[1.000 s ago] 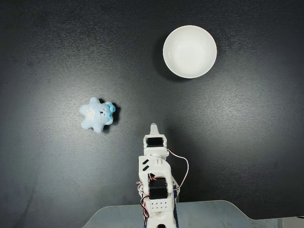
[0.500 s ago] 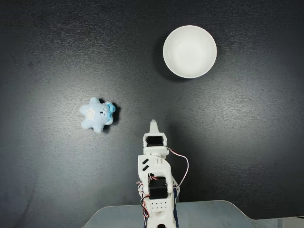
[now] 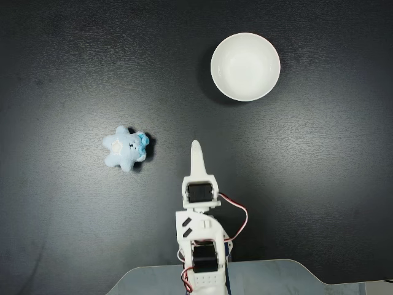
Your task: Grasp a skyblue doll and put it in the white bowl.
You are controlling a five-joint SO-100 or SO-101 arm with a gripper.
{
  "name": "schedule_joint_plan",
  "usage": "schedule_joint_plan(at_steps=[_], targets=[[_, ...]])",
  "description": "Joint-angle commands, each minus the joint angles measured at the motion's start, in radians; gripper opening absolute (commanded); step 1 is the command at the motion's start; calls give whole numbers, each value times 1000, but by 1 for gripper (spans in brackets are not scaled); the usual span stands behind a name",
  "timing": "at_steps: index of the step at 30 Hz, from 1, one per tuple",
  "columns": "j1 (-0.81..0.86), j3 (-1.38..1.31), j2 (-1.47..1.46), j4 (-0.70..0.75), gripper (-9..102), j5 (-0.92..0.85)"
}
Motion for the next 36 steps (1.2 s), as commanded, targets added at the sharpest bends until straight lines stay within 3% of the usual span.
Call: schedule_joint_plan(at_steps=[1, 6, 11, 22, 30, 36], targets=[[-71, -218, 0, 212, 0, 6], [-132, -433, 0, 580, 0, 3], [-126, -614, -3, 784, 0, -2], [-132, -1146, -472, 828, 0, 11], [-123, -1471, -861, 999, 0, 0], [-132, -1647, -1069, 1014, 0, -3]])
